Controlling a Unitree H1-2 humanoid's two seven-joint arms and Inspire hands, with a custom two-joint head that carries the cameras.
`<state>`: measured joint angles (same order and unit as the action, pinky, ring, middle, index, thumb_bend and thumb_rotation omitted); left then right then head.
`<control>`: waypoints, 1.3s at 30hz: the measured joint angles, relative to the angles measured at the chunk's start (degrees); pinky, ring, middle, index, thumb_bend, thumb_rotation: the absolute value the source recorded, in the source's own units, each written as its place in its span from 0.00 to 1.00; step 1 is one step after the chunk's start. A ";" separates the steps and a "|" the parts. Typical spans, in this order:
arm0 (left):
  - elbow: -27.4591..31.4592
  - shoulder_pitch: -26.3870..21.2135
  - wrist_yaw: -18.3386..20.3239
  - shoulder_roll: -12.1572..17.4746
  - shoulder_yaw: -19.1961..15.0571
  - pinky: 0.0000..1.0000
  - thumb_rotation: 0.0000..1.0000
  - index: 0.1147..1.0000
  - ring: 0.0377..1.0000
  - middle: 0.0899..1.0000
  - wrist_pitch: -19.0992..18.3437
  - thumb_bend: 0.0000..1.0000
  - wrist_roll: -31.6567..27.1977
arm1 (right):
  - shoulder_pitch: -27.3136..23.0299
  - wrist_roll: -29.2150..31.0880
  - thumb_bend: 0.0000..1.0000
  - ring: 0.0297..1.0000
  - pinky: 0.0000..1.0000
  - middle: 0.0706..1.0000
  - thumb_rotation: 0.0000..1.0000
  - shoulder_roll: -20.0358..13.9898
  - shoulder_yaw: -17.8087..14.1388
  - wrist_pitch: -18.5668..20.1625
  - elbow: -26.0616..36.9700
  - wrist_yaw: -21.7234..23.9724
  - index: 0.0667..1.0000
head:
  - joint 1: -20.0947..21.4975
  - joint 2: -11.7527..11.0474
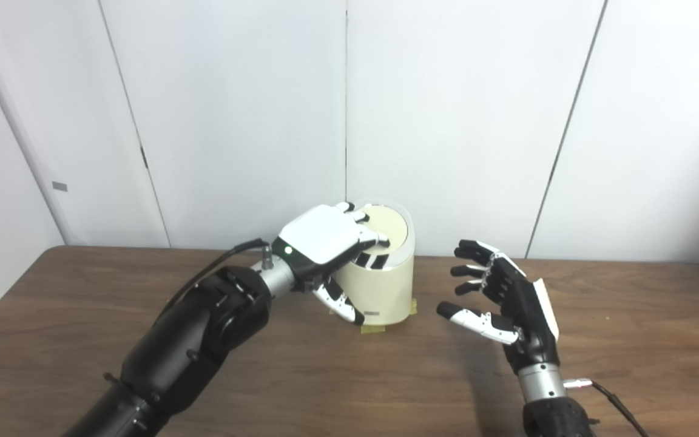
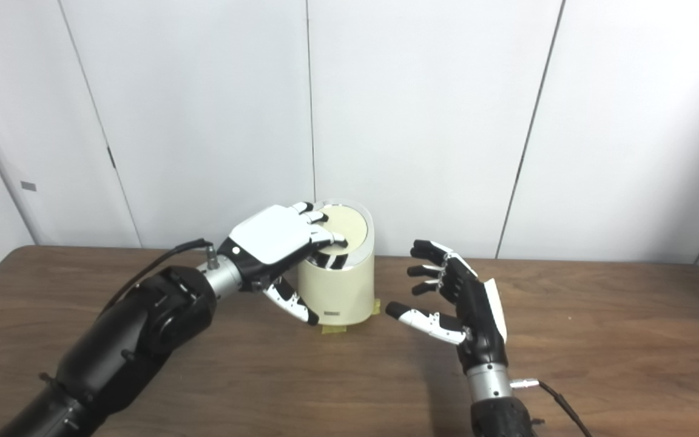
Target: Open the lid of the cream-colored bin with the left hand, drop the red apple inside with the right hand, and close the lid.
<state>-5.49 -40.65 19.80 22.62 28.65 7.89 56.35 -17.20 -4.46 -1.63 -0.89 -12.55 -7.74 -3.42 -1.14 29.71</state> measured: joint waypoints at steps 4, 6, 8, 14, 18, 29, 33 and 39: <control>0.02 0.13 -0.28 -0.50 0.56 1.00 0.33 0.84 0.99 0.85 -0.32 0.97 1.69 | 0.00 0.00 0.87 0.63 0.50 0.72 0.30 0.27 -0.01 0.95 0.21 -0.01 0.71 | 0.09 0.09; 0.14 0.16 -0.83 -0.51 0.38 1.00 0.34 0.85 0.99 0.85 -0.31 0.95 1.67 | 0.00 -0.10 0.87 0.63 0.50 0.71 0.30 0.26 -0.04 0.96 0.21 -0.04 0.70 | 0.18 0.09; 0.62 0.58 -0.92 -0.51 -0.08 1.00 0.36 0.85 0.99 0.85 -0.31 0.93 1.37 | 0.00 -0.43 0.87 0.63 0.49 0.70 0.30 0.26 -0.06 1.00 0.27 -0.25 0.70 | 0.18 0.09; 4.49 5.44 -2.21 -1.57 -6.93 0.99 0.32 0.81 0.94 0.81 -0.15 0.85 -6.32 | 0.02 -0.63 0.85 0.63 0.49 0.70 0.30 0.07 -0.30 1.00 0.23 -0.36 0.70 | 0.00 0.00; 4.66 8.77 -7.38 -5.13 -16.08 0.78 0.30 0.85 0.91 0.86 0.64 0.77 -17.24 | -0.01 -1.10 0.84 0.62 0.49 0.70 0.30 -0.27 -0.44 0.98 0.09 -0.99 0.70 | 0.00 -0.09; 6.40 22.61 -16.90 -11.09 -30.41 0.66 0.20 0.81 0.81 0.83 2.24 0.71 -40.04 | 0.01 -1.22 0.82 0.63 0.50 0.72 0.23 -0.92 -0.70 0.92 -0.55 -1.13 0.71 | -0.09 -0.09; 6.71 27.16 -13.62 -11.59 -32.62 0.63 0.35 0.81 0.75 0.78 -0.07 0.79 -52.56 | 0.01 -0.95 0.83 0.65 0.51 0.73 0.23 -0.94 -0.71 0.92 -0.60 -1.02 0.71 | 0.17 -0.09; 5.99 28.64 -9.48 -11.36 -33.89 0.55 0.39 0.78 0.71 0.75 -0.34 0.81 -63.80 | 0.16 0.12 0.86 0.64 0.49 0.72 0.24 -1.17 -0.54 1.32 0.25 0.05 0.71 | 0.35 0.18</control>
